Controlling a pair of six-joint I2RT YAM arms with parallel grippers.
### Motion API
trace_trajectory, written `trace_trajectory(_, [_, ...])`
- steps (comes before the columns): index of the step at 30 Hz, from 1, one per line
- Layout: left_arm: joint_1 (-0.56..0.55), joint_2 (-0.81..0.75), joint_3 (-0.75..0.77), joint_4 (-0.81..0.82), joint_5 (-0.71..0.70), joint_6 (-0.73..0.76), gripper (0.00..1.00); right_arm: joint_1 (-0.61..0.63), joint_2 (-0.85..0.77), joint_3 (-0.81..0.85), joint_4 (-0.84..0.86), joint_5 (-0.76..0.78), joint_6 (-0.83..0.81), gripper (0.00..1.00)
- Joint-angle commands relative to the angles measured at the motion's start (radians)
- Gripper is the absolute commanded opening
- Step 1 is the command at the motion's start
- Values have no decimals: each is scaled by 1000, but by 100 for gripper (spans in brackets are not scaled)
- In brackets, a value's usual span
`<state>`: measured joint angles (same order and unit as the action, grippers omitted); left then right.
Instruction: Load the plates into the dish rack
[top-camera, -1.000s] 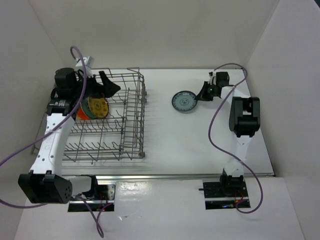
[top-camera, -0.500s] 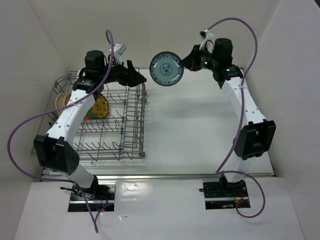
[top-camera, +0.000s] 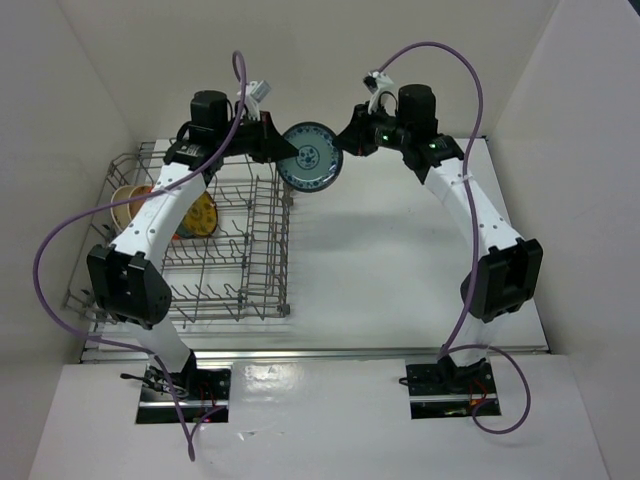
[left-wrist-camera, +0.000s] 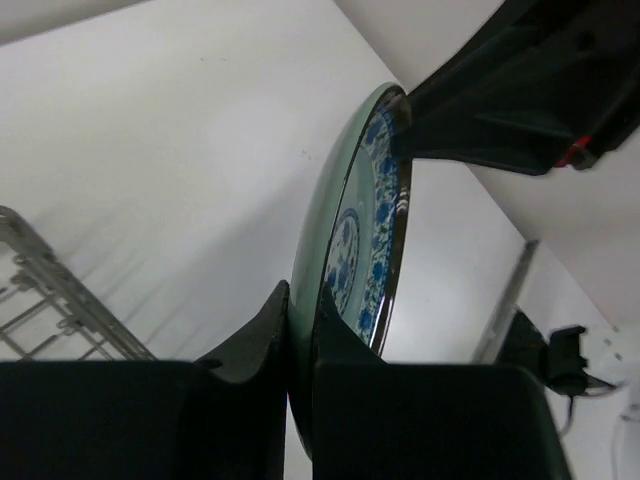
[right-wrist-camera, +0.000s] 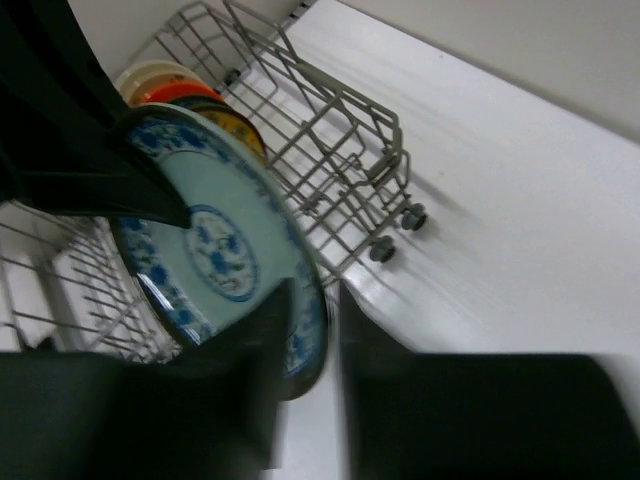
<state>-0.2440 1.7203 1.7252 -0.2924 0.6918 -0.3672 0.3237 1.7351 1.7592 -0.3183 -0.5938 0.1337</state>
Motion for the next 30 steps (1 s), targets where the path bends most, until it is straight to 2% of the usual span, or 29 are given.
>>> trace_trajectory(1, [-15, -22, 46, -10, -83, 51, 0, 17, -40, 23, 12, 43, 3, 29])
trace_trajectory(2, [-15, -34, 47, -10, -95, 51, 0, 17, -40, 13, 12, 55, -6, 47])
trace_trajectory(3, [6, -51, 47, -10, -104, 51, 0, 17, -40, -1, 12, 95, -6, 60])
trace_trajectory(7, [107, -174, 19, 2, -126, 8, 0, -27, -100, -56, 2, 198, 9, 85])
trace_trajectory(8, [129, -239, 19, -11, -142, 8, 0, -41, -121, -84, 2, 210, 23, 86])
trace_trajectory(9, [147, -275, 2, -27, -170, 8, 0, -55, -146, -107, 14, 219, 23, 88])
trace_trajectory(10, [169, -313, -24, -46, -274, 43, 0, -80, -207, -136, 33, 247, 23, 98])
trace_trajectory(12, [184, -428, -73, -74, -464, 69, 0, -93, -259, -234, 99, 320, 23, 100])
trace_trajectory(15, [221, -523, -159, -146, -631, 112, 0, -113, -275, -299, 125, 426, 14, 100])
trace_trajectory(19, [235, -513, -150, -330, -747, 151, 0, -114, -163, -216, -26, 582, 14, 100])
trace_trajectory(21, [235, -502, -176, -361, -791, 162, 0, -114, -122, -165, -79, 624, 14, 100])
trace_trajectory(25, [235, -470, -225, -372, -836, 185, 0, -114, -39, -129, -99, 615, 14, 100])
trace_trajectory(30, [235, -415, -250, -353, -896, 234, 0, -114, -17, -153, -76, 595, 24, 100])
